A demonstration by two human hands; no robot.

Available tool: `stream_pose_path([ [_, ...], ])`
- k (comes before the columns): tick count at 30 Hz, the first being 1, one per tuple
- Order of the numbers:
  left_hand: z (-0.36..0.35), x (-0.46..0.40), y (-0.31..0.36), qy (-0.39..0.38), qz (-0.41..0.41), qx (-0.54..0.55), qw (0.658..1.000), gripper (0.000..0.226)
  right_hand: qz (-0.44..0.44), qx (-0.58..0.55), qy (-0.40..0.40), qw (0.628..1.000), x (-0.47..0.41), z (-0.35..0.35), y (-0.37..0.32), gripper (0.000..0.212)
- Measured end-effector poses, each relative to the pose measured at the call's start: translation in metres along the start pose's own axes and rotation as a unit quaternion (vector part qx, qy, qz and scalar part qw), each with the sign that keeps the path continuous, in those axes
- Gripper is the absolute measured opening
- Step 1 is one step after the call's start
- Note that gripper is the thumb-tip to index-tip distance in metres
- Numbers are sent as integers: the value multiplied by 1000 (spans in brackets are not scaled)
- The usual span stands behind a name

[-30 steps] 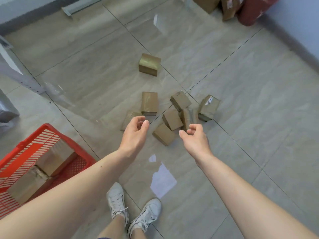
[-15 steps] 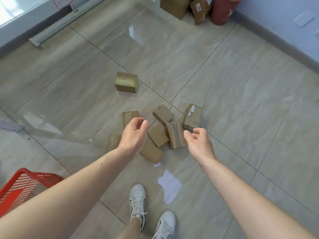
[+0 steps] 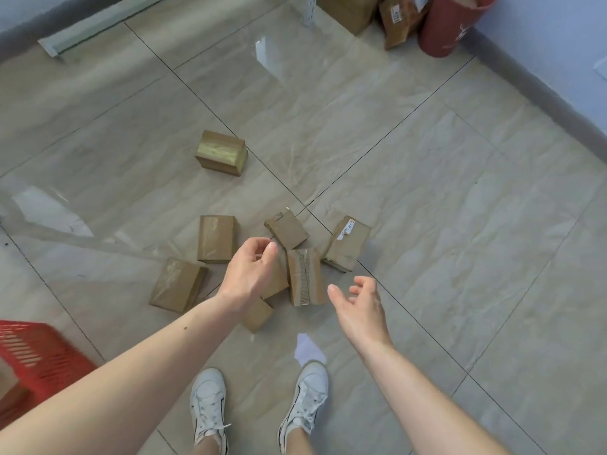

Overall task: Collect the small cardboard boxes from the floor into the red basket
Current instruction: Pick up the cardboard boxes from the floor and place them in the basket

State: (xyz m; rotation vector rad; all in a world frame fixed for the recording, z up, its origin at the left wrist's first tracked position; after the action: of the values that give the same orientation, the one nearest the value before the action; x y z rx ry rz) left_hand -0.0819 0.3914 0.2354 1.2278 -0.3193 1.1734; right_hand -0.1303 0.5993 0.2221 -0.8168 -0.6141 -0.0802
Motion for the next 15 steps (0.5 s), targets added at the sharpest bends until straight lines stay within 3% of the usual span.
stream_pose_path([
  [6, -38, -35, -14, 5, -5, 4, 1000, 36, 10, 54, -40, 998, -35, -20, 41, 81],
  [15, -86, -136, -84, -33, 16, -45, 998, 52, -20, 144, -80, 986, -95, -114, 129, 108],
])
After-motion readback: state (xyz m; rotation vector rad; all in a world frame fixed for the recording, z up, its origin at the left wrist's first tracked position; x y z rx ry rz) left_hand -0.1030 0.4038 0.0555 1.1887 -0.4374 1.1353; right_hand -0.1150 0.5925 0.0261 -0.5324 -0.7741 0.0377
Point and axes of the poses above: each hand's wrist, its own x-axis away from the middle knuckle, its own z-axis out of the back of the hand, y = z × x, the point moved 5 cm from there along -x, towards the middle knuckle, and after that the axes turned 11 degrees about z, right-handed, at the moved point
